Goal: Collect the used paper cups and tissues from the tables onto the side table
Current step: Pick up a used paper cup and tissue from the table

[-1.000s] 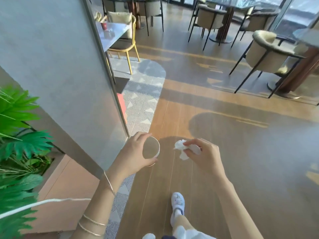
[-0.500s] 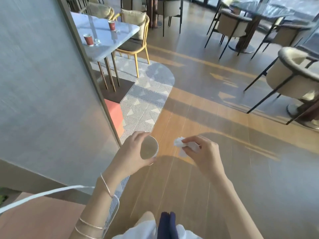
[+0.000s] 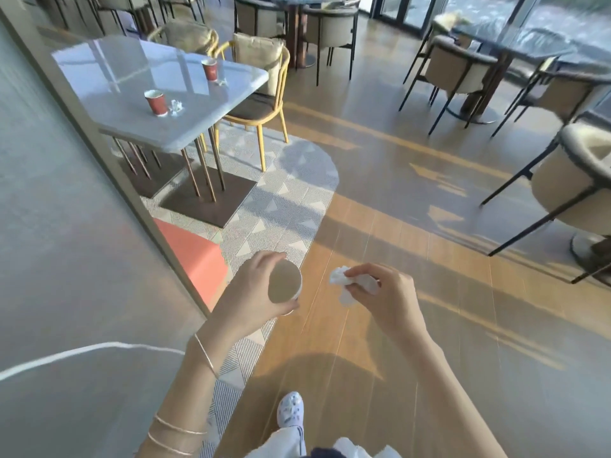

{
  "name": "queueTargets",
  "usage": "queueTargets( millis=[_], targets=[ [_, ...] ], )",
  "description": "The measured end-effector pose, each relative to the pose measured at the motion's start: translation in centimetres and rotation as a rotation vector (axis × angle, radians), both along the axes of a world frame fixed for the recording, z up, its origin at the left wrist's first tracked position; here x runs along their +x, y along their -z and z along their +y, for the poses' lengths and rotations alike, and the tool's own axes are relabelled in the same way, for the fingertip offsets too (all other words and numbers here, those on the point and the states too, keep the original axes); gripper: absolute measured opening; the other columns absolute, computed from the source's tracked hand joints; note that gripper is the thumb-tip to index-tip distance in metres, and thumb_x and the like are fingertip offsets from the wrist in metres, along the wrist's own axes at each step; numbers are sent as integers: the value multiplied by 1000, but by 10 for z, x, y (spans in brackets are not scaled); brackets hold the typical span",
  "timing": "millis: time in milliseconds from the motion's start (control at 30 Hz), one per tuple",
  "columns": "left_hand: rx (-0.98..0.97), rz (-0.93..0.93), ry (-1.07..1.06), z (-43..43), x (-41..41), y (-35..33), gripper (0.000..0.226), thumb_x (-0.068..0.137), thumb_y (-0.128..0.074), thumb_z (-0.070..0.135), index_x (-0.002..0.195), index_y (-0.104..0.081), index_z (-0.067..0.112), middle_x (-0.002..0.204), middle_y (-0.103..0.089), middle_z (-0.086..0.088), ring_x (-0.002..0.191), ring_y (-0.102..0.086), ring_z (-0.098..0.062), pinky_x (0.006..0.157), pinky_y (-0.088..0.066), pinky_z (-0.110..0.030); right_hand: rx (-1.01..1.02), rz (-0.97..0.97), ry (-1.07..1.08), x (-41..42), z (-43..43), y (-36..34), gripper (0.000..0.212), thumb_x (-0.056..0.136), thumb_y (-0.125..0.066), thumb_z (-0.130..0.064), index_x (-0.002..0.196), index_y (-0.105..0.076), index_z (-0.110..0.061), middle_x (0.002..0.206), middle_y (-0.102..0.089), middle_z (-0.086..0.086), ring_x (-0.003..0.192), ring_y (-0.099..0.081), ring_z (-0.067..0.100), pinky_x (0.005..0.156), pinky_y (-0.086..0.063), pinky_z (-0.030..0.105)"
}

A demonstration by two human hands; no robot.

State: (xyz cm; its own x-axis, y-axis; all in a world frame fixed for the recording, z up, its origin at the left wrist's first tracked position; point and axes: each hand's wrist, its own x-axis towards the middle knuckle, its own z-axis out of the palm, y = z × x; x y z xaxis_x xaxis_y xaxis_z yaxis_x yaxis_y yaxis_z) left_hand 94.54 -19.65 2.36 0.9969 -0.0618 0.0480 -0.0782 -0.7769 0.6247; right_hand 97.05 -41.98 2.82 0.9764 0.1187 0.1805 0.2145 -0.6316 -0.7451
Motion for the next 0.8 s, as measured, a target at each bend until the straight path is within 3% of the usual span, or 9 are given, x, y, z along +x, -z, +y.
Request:
queueTargets(
  millis=[200,500,733,800],
  targets=[
    [42,-46,-2,26,94,-15,83,65,-81,39,134,-40,18,136,-40,3,119,-40,-14,90,-23,-13,63,-20,-47,92,27,-7,21,69,-76,-8,78,-70,-26,75,-62,-28,68,-56,-10,60,-38,5],
    [24,-14,-76,47,206,1,82,65,-80,40,134,-40,21,133,-41,7,117,-41,-11,91,-29,-18,35,8,-112,223,50,2,20,69,-77,-11,81,-71,-26,76,-64,-21,69,-56,-6,61,-37,6],
    [20,-49,-161,62,328,7,80,63,-81,44,130,-43,23,129,-43,8,113,-44,-11,90,-33,-21,9,18,-190,366,68,0,20,70,-76,-12,82,-71,-27,84,-69,-15,75,-61,4,69,-46,21],
    [22,-55,-199,69,366,3,80,62,-81,42,130,-44,22,129,-44,7,113,-45,-12,92,-34,-24,7,13,-231,410,78,-6,19,71,-75,-12,83,-71,-26,84,-69,-16,75,-61,1,71,-45,15]
  ],
)
